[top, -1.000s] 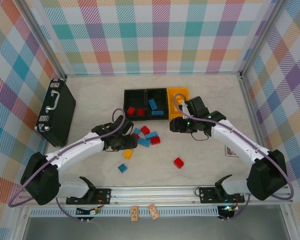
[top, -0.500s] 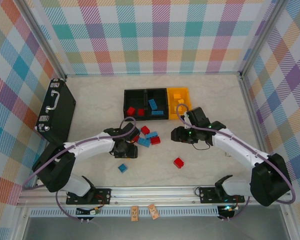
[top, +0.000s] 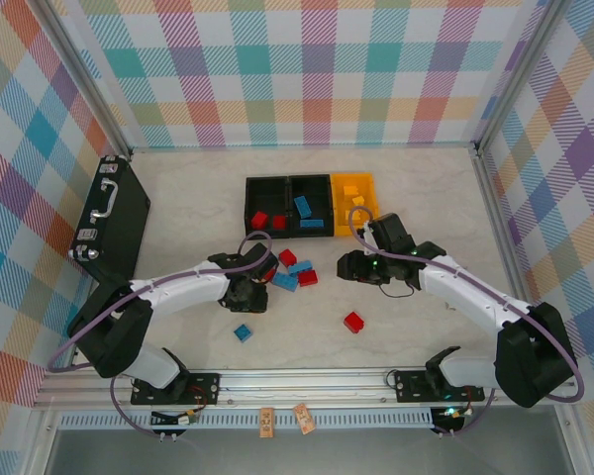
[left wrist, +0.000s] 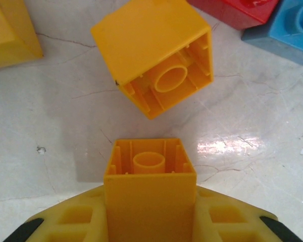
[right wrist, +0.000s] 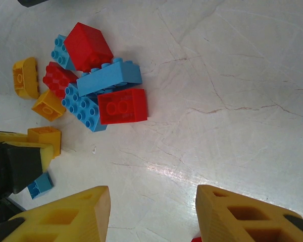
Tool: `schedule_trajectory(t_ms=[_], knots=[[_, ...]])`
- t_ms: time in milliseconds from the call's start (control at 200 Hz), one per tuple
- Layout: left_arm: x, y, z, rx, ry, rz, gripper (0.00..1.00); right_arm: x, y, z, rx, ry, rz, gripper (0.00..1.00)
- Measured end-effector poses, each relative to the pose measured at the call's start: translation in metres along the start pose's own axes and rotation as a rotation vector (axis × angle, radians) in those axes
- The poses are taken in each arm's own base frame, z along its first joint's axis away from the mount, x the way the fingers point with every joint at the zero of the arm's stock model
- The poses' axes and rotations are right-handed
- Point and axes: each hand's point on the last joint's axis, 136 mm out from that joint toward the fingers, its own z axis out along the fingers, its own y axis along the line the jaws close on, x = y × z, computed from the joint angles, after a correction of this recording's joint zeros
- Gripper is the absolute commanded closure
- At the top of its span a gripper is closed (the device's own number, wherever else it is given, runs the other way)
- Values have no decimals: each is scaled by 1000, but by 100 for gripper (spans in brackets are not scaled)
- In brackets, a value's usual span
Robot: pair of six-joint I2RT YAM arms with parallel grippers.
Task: Sort the legos into containers by color
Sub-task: Pick up the lego from the middle-left of the table, then place the lego in the container.
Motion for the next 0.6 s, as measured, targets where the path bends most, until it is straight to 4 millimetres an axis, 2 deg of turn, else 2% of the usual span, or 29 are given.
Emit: schedule_trajectory(t_ms=[120, 360, 495, 600], knots=[[-10, -6, -20, 34, -42, -4, 74, -2, 2, -4, -4, -13, 11, 51], [-55, -40, -68, 145, -178, -14, 73, -17, -4, -22, -10, -86, 77, 50], [-76, -58, -76, 174, -197, -13, 73, -27, -14, -34, 2, -142, 130, 48], [-93, -74, -73, 180, -192, -7, 73, -33, -33, -43, 32, -185, 195, 48]])
